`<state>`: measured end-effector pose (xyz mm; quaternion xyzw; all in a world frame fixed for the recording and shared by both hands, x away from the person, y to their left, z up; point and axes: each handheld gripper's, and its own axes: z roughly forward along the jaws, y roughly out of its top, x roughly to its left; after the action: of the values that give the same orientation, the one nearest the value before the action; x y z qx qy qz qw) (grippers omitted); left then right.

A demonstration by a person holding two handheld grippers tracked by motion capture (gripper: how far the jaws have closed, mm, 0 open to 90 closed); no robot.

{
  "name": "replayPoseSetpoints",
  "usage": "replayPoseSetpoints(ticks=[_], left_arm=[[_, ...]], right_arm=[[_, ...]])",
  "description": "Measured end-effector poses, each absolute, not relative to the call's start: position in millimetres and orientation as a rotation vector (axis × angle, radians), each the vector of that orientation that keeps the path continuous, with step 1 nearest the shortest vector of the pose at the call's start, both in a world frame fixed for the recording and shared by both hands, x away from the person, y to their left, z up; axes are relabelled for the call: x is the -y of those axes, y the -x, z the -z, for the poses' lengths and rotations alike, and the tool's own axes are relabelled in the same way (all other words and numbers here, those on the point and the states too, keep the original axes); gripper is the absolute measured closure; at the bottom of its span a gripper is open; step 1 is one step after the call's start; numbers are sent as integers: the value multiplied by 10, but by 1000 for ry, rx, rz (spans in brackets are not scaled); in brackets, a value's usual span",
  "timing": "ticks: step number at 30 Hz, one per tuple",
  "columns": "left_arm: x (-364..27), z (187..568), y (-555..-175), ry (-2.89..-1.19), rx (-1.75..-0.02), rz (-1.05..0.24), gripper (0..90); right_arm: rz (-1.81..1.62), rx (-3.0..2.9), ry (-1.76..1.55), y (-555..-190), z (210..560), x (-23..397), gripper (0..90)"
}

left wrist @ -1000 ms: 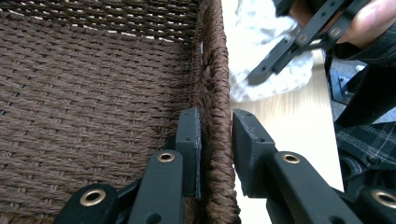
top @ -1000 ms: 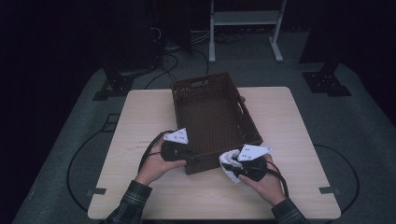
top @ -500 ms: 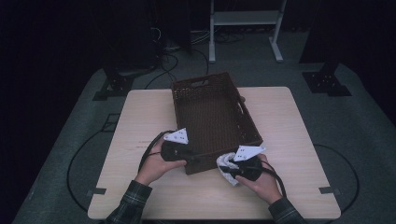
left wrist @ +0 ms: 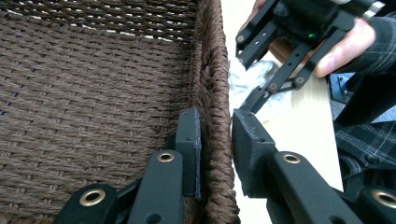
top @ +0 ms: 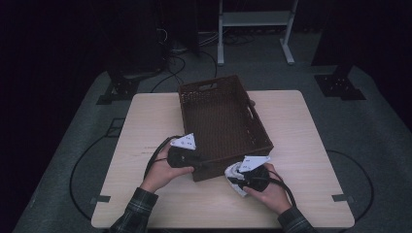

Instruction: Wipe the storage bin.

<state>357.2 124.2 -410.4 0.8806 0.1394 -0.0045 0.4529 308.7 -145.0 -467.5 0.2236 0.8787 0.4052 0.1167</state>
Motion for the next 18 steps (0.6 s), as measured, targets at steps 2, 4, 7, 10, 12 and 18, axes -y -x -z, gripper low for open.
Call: replayPoseSetpoints(ticks=[2,4,7,10,12,18], left_arm=[[-1243,4104,-3574,-2174,-344,12,723],[-1241,4104,-3569,-2174,-348,13,723],[-1240,4105,-3571,-2171,-347,11,724],[-1241,4101,-3573,-2175,-346,12,724],[-1242,4101,-3572,-2175,-347,12,724],[-1244,4101,-3576,-2179,-341,10,725]], right_arm=[[-1214,-2553,-649,-3052,4611,1456,716],[-1246,-2526,-643,-3013,4537,1466,716],[-1308,-2481,-633,-2967,4411,1496,714],[-1348,-2451,-618,-2929,4321,1500,715],[-1353,-2437,-605,-2909,4281,1486,715],[-1400,-2396,-558,-2853,4151,1459,715]])
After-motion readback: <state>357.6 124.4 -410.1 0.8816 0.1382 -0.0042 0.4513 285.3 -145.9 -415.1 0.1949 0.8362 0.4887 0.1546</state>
